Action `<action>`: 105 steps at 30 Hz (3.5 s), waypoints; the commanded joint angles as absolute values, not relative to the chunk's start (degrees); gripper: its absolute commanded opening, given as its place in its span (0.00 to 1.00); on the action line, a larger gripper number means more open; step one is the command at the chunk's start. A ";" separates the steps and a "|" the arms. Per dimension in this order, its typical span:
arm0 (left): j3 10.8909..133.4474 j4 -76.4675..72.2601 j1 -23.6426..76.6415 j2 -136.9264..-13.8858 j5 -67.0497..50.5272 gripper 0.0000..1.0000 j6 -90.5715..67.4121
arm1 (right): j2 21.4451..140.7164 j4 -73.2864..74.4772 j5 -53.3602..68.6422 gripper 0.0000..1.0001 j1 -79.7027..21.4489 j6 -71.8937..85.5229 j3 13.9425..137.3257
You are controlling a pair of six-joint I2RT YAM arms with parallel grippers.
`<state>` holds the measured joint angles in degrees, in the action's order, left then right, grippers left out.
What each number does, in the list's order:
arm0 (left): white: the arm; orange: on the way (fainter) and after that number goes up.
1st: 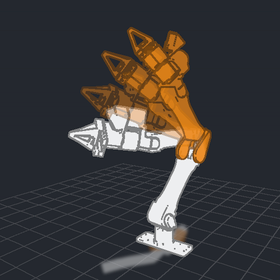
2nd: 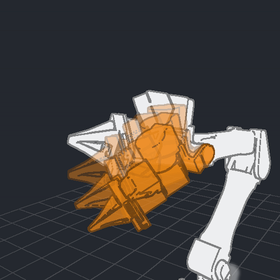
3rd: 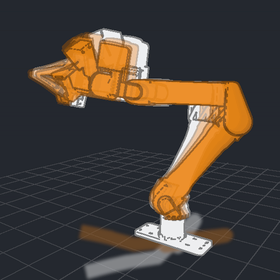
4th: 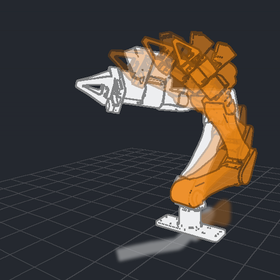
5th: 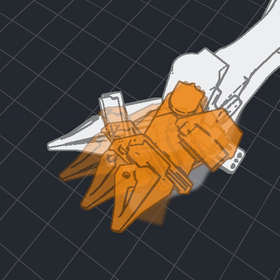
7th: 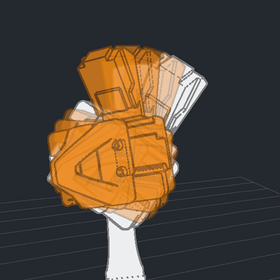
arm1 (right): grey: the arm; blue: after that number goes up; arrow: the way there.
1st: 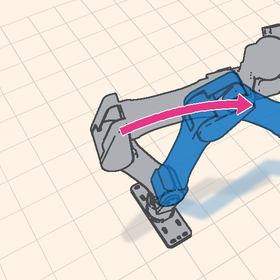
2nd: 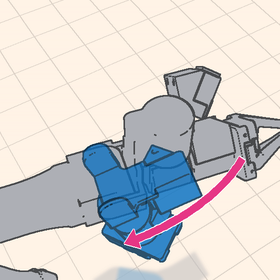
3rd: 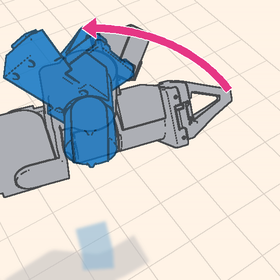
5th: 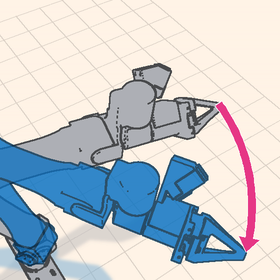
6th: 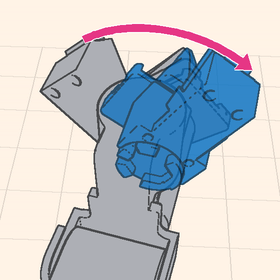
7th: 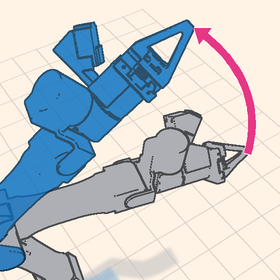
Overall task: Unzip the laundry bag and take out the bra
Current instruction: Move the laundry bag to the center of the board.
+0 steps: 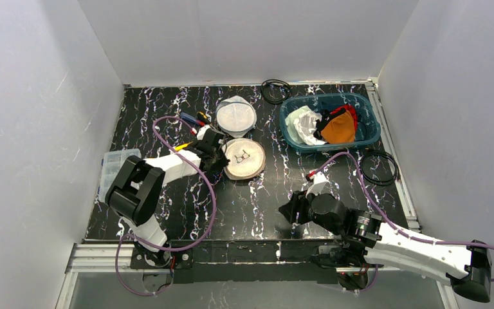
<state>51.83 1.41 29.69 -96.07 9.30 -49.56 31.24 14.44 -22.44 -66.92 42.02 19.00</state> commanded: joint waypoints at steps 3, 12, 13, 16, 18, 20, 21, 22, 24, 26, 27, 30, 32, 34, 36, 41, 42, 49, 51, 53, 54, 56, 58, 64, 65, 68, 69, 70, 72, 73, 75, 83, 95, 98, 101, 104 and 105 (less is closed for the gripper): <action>53.44 3.84 29.10 -96.77 9.39 0.01 -48.74 | 30.91 14.92 -24.42 0.59 -67.22 41.22 21.47; 52.20 4.68 29.02 -94.40 8.32 0.14 -49.30 | 30.76 15.35 -24.18 0.60 -67.21 40.71 21.99; 51.99 4.83 29.01 -93.92 7.98 0.15 -49.31 | 30.81 15.44 -24.11 0.60 -67.22 40.51 22.24; 51.29 5.15 29.03 -92.45 6.82 0.21 -49.31 | 31.49 15.84 -23.79 0.61 -67.19 39.12 23.62; 50.11 4.34 29.08 -90.97 5.75 0.34 -49.28 | 32.51 16.75 -23.62 0.63 -67.21 37.96 25.19; 48.96 3.89 29.04 -88.75 4.90 0.53 -49.06 | 33.50 17.70 -23.82 0.66 -67.20 36.82 26.79; 48.18 3.91 29.01 -87.44 4.69 0.59 -48.97 | 33.89 18.27 -24.13 0.69 -67.18 36.30 27.82; 47.55 3.94 29.08 -85.67 4.29 0.63 -48.96 | 34.26 18.76 -24.36 0.71 -67.22 35.73 28.71; 46.19 4.00 29.01 -81.73 4.04 0.68 -48.69 | 35.01 19.84 -25.21 0.75 -67.23 34.31 30.56; 45.26 5.13 29.03 -77.40 3.90 0.71 -48.32 | 35.74 20.91 -26.18 0.79 -67.24 33.04 32.54; 45.07 6.22 29.10 -75.10 3.97 0.72 -48.12 | 36.26 21.08 -26.34 0.84 -67.19 32.22 33.44; 44.09 10.35 29.17 -67.92 4.77 0.90 -47.54 | 38.83 22.30 -27.97 0.98 -67.21 31.93 37.03; 42.98 13.36 29.18 -63.27 5.51 0.92 -46.84 | 40.88 24.42 -31.29 0.99 -67.22 35.96 40.27; 41.86 16.47 29.22 -57.24 7.01 0.92 -45.72 | 41.35 23.82 -31.81 0.99 -67.17 36.81 42.58; 40.87 19.20 29.11 -50.40 9.70 0.93 -45.13 | 40.46 20.67 -32.43 0.99 -67.18 37.95 43.38; 42.39 26.66 29.01 -37.64 17.82 0.95 -41.13 | 36.45 8.25 -38.33 0.99 -67.17 36.18 41.40; 43.29 27.91 29.05 -36.74 19.22 0.98 -40.19 | 36.18 6.40 -39.11 0.99 -67.22 34.31 41.28; 49.66 42.05 29.00 -34.80 30.37 0.99 -36.06 | 39.75 5.49 -44.82 0.99 -67.23 20.23 46.21; 49.63 42.57 29.00 -33.07 33.37 0.98 -35.95 | 40.76 6.04 -46.01 0.99 -67.24 17.13 47.59; 46.68 39.84 29.00 -31.22 36.92 0.99 -37.49 | 41.39 5.25 -48.99 0.99 -67.23 14.15 47.14; 44.71 36.55 29.00 -30.20 37.35 0.99 -35.92 | 41.66 3.86 -49.42 0.99 -67.17 11.52 46.55; 41.20 30.37 29.03 -29.07 37.88 0.98 -31.51 | 42.36 0.71 -49.61 0.99 -67.21 6.71 45.18; 38.87 26.70 29.03 -30.79 39.84 0.99 -29.73 | 42.95 -3.41 -50.47 0.99 -67.18 6.16 44.40; 30.30 12.52 28.77 -35.27 49.64 0.99 -22.62 | 45.89 -15.02 -53.89 0.99 -67.10 -1.85 42.47; 26.65 6.45 28.57 -34.65 49.01 0.99 -17.87 | 47.36 -14.91 -55.09 0.99 -66.88 -3.21 42.79; 20.04 -5.56 25.74 -36.04 47.09 0.99 -11.71 | 52.64 -7.69 -56.58 0.99 -63.43 -1.33 46.49; 19.20 -7.29 24.21 -38.02 47.73 0.98 -12.64 | 54.15 -4.81 -56.25 0.99 -61.75 0.27 47.71; 17.84 -9.35 23.02 -39.37 48.17 0.98 -13.83 | 55.25 -3.23 -55.62 0.99 -59.75 1.56 48.29; 15.55 -13.63 19.88 -42.27 47.57 0.98 -15.91 | 56.15 -2.25 -53.27 0.99 -55.84 1.92 47.76; 14.48 -15.77 18.24 -44.16 47.02 0.98 -15.93 | 56.01 -2.28 -52.15 0.99 -53.86 2.04 47.14; 12.70 -19.82 15.28 -49.60 45.53 0.98 -16.88 | 55.16 -2.71 -49.82 0.99 -49.85 2.41 45.42; 13.67 -38.78 10.04 -64.34 24.76 0.98 -1.92 | 51.18 -4.73 -45.84 0.99 -41.35 8.64 37.32; 16.16 -45.95 5.30 -72.07 5.57 0.99 2.91 | 42.78 -1.00 -40.93 0.99 -41.21 9.20 32.42; 17.36 -44.88 4.47 -72.97 8.68 0.99 1.06 | 43.25 -0.73 -39.56 0.99 -41.16 9.71 31.94; 17.58 -43.90 3.54 -72.81 12.63 0.99 -1.53 | 45.44 -0.22 -40.01 0.99 -41.21 10.73 32.91; 16.45 -42.89 2.36 -70.77 14.45 0.99 -2.68 | 47.48 1.67 -42.25 0.99 -41.18 12.39 33.31; 15.91 -42.56 2.07 -69.70 14.65 0.99 -2.79 | 47.62 1.44 -43.21 0.99 -41.14 12.73 33.15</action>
